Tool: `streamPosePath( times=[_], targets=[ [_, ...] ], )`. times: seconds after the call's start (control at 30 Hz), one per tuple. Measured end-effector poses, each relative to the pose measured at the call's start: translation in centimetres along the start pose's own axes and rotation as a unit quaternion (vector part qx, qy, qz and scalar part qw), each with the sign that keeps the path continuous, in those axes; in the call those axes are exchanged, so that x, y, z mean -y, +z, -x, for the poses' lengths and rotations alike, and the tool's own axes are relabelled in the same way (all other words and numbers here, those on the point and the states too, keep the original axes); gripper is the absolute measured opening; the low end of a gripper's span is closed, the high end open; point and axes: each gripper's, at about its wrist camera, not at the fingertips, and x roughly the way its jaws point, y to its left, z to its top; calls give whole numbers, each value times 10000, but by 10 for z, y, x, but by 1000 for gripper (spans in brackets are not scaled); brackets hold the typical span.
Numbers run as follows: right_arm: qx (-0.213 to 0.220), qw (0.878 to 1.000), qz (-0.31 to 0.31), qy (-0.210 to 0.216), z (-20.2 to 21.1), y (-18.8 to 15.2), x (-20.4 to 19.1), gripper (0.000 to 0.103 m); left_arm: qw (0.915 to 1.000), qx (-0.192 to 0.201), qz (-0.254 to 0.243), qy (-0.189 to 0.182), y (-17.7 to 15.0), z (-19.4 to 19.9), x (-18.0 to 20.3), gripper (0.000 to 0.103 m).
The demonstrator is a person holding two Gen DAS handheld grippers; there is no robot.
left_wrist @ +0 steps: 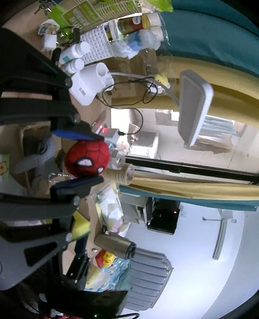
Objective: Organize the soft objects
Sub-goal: 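Lower the ball into the box and open the left tool while the right tool releases the sponge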
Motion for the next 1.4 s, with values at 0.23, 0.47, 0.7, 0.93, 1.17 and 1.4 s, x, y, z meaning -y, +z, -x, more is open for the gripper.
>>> streamPosePath(
  times=[0.23, 0.47, 0.7, 0.93, 1.17, 1.4],
  targets=[
    [-306, 9995, -66, 10, -26, -3, -4, 49, 9997, -219, 96, 32, -8, -27, -10, 34],
    [-524, 9982, -282, 101, -43, -4, 1, 49, 9990, -437, 104, -42, -17, -49, -14, 34],
    [-675, 9968, -420, 128, -54, -9, 5, 49, 9975, -683, 184, -45, -29, -67, -19, 34],
    [-747, 9964, -394, 105, -56, -12, 1, 63, 9965, -815, 143, -62, -37, -77, -16, 35],
    [-715, 9957, -577, 80, -55, -10, 7, 70, 9972, -728, 150, 21, -36, -76, -16, 38],
    [-550, 9963, -663, -14, -44, -7, 15, 71, 9971, -728, 227, 4, -35, -71, -19, 51]
  ],
)
